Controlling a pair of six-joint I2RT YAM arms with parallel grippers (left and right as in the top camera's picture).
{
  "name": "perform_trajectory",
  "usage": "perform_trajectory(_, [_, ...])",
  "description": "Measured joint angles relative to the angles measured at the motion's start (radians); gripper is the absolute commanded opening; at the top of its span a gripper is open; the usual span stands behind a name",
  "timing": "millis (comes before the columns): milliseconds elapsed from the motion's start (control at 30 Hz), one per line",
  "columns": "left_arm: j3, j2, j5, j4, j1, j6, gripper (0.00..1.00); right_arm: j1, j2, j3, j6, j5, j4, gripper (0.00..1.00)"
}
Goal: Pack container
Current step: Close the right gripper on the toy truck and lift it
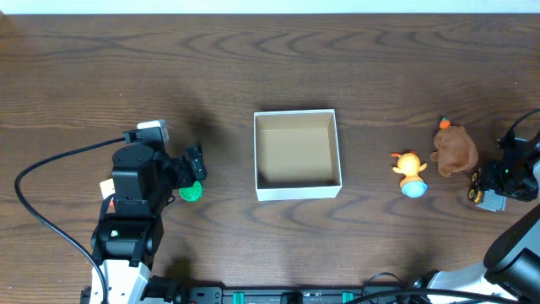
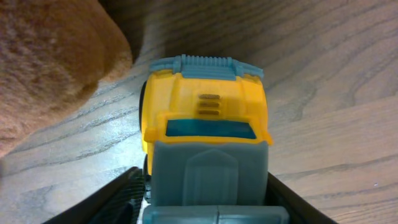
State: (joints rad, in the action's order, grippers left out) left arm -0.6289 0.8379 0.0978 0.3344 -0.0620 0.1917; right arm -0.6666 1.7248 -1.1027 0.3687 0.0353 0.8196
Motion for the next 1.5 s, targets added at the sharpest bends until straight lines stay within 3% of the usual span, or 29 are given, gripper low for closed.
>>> perform_trajectory(333, [0.000, 0.000, 0.000, 0.000, 0.000, 0.000, 0.98, 0.000, 0.000, 0.000, 0.000, 0.000, 0.000, 0.55])
perform_trajectory(467, [0.000, 0.000, 0.000, 0.000, 0.000, 0.000, 0.98, 0.000, -0.002, 0.000, -0.001, -0.002, 0.000, 0.44])
perform_trajectory(867, [0.000, 0.000, 0.000, 0.000, 0.000, 0.000, 0.98, 0.000, -0.004, 0.000, -0.003, -0.007, -0.002, 0.42])
perform_trajectory(1133, [0.000, 0.000, 0.000, 0.000, 0.000, 0.000, 0.98, 0.000, -0.004, 0.000, -0.008, -0.010, -0.005, 0.27])
perform_trajectory(1300, [0.000, 0.000, 0.000, 0.000, 0.000, 0.000, 0.98, 0.000, -0.004, 0.000, -0.034, -0.010, -0.010, 0.01])
perform_trajectory(1500, [0.000, 0.000, 0.000, 0.000, 0.000, 0.000, 0.98, 0.000, -0.019, 0.000, -0.076, -0.010, -0.028, 0.01])
